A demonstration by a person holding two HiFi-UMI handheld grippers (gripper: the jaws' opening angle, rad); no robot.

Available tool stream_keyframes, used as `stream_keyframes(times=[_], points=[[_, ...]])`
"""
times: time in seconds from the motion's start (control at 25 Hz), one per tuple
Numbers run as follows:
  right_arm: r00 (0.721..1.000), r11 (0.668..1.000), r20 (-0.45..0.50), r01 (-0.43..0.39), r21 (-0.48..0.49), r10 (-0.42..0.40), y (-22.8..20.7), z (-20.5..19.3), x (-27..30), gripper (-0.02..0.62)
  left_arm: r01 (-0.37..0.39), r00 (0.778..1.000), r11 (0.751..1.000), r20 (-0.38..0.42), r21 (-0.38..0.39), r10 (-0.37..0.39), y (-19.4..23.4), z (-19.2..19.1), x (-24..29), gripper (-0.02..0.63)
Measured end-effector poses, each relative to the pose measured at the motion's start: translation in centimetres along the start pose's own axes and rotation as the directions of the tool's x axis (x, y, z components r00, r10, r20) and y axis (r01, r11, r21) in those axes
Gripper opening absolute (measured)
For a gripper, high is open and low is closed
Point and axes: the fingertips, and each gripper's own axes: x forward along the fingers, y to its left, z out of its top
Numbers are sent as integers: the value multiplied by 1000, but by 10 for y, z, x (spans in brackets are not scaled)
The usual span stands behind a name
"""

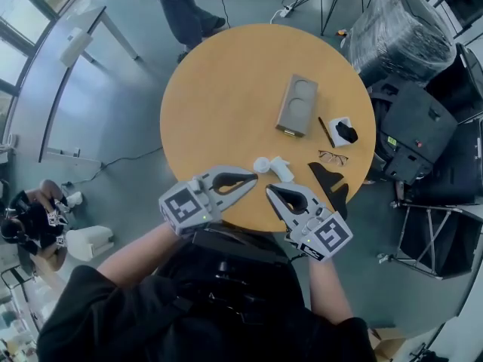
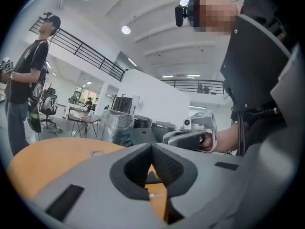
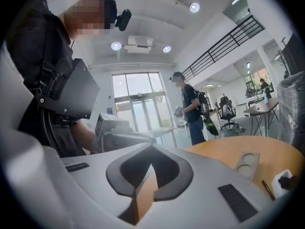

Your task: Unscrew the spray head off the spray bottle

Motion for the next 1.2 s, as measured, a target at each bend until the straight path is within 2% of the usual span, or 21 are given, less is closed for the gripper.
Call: stream_keyframes(times=[0.36,0.8,1.2], points=[[998,1000,64,8,-13,-7,33,33,-13,5,-1,1000,999,27,49,0,-31,30,-17,5],[993,997,109,57,-54,-51,31,57,-32,5,16,998,996,61,93,-22,-45,48,-20,3],[991,994,113,78,-71,-70,26,59,-34,3,32,998,995,55,93,-37,-47,48,-17,3]])
